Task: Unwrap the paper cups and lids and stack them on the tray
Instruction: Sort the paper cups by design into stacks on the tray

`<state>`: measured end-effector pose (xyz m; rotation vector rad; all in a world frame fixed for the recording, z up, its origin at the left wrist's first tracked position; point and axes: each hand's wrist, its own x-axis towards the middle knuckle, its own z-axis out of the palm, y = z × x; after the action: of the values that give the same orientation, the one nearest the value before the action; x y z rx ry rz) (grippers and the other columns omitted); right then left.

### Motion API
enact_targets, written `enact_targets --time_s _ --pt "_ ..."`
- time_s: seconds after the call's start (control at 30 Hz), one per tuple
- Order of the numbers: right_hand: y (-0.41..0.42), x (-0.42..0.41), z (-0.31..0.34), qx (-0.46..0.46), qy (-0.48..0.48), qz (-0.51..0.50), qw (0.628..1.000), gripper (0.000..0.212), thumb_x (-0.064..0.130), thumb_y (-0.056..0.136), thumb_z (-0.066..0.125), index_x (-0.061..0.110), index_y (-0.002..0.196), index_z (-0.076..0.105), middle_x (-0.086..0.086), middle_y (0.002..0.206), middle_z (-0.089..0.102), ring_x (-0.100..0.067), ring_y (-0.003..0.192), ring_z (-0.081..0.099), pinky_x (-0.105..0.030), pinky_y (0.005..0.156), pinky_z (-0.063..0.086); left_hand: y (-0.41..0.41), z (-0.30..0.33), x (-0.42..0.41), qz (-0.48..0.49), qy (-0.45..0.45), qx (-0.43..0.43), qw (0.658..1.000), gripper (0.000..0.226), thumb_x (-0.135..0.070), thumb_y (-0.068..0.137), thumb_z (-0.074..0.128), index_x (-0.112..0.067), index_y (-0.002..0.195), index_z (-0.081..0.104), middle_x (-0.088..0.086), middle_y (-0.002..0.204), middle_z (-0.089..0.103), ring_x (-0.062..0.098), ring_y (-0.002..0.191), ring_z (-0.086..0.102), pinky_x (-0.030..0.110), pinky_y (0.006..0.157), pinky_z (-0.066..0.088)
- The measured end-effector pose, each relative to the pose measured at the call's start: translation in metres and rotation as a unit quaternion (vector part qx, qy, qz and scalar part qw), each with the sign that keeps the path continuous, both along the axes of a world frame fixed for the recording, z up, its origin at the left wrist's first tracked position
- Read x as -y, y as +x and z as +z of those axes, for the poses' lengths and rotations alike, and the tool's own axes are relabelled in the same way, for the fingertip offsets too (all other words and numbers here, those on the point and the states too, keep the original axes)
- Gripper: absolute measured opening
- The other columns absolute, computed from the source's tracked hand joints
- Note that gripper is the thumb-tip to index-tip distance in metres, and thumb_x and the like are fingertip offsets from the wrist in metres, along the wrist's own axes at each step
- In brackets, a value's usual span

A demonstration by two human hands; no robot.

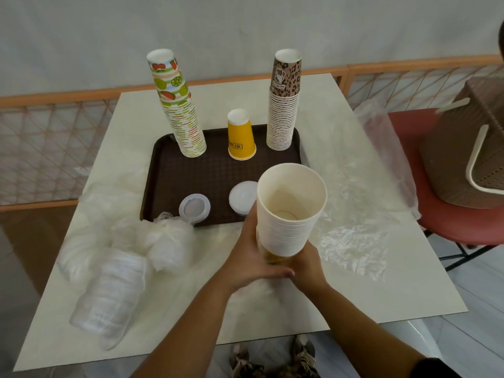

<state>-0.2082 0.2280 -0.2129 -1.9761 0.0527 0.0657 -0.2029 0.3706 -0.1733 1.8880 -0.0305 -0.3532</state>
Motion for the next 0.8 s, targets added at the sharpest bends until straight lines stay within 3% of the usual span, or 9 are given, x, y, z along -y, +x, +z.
enact_targets --time_s 0.1,0.2,0.33,0.43,0.53,0.57,0.7,0.8 --pt "-0.002 -0.003 0.003 -0.020 -0.008 0.001 1.000 0.051 0.015 0.070 0.082 0.022 0.114 0.056 0.014 0.102 0.059 -0.004 0.098 0.059 -0.003 0.072 0.044 -0.002 0.019 0.015 0.094 0.016 0.032 0.995 0.108 -0.020 0.046 0.094 -0.023 0.138 0.039 -0.020 0.123 0.052 0.003 0.116 0.050 0.007 0.089 0.042" --pt "-0.001 -0.009 0.007 -0.048 -0.070 -0.007 0.996 0.064 0.029 0.072 0.080 0.018 0.128 0.051 0.005 0.117 0.057 -0.009 0.108 0.053 -0.013 0.088 0.037 0.000 0.027 0.021 0.095 0.045 0.015 0.994 0.103 -0.028 0.048 0.093 -0.024 0.137 0.040 -0.012 0.131 0.053 0.012 0.123 0.048 0.028 0.102 0.041" --pt "0.001 -0.016 0.022 -0.067 -0.139 0.016 0.988 0.068 0.038 0.079 0.072 0.017 0.136 0.042 0.001 0.132 0.052 -0.016 0.123 0.049 -0.017 0.095 0.035 0.002 0.042 0.017 0.094 0.056 0.043 0.993 0.102 -0.029 0.052 0.092 -0.026 0.138 0.037 -0.019 0.122 0.046 0.003 0.120 0.042 0.019 0.095 0.034" --pt "0.014 -0.015 0.028 -0.083 -0.154 0.040 0.984 0.058 0.031 0.079 0.074 0.019 0.129 0.047 0.002 0.117 0.059 -0.014 0.108 0.057 -0.018 0.091 0.042 0.008 0.058 0.011 0.137 0.021 0.086 0.987 0.099 -0.026 0.051 0.092 -0.024 0.135 0.040 -0.018 0.119 0.047 0.004 0.116 0.044 0.017 0.093 0.037" --pt "0.026 -0.009 0.031 -0.154 -0.158 -0.032 0.975 0.032 0.017 0.090 0.061 0.012 0.121 0.054 -0.001 0.111 0.063 -0.011 0.100 0.059 -0.014 0.086 0.045 0.016 0.073 -0.001 0.175 -0.017 0.139 0.975 0.093 -0.018 0.052 0.091 -0.019 0.132 0.044 -0.019 0.112 0.051 0.001 0.109 0.048 -0.002 0.078 0.038" --pt "0.026 -0.006 0.030 -0.120 -0.167 -0.032 0.978 0.025 0.017 0.091 0.059 0.013 0.116 0.058 -0.002 0.108 0.066 -0.012 0.095 0.061 -0.012 0.083 0.045 0.018 0.077 -0.006 0.181 -0.019 0.160 0.970 0.092 -0.017 0.052 0.092 -0.018 0.131 0.045 -0.019 0.112 0.053 0.001 0.108 0.049 -0.001 0.078 0.039" --pt "0.016 0.010 0.036 -0.021 -0.094 -0.066 0.993 0.013 0.022 0.089 0.063 0.019 0.102 0.063 0.005 0.095 0.068 -0.007 0.083 0.060 -0.009 0.069 0.042 0.015 0.071 -0.031 0.195 -0.017 0.180 0.964 0.099 -0.020 0.049 0.092 -0.017 0.135 0.043 -0.011 0.121 0.056 0.007 0.113 0.053 0.020 0.092 0.046" --pt "0.024 0.013 0.049 0.007 -0.042 -0.097 0.994 0.013 0.028 0.090 0.061 0.022 0.102 0.063 0.008 0.093 0.066 -0.007 0.085 0.062 -0.017 0.073 0.047 0.007 0.045 -0.042 0.241 -0.018 0.148 0.959 0.100 -0.032 0.039 0.094 -0.022 0.127 0.048 -0.011 0.118 0.059 0.014 0.114 0.056 0.035 0.094 0.050"
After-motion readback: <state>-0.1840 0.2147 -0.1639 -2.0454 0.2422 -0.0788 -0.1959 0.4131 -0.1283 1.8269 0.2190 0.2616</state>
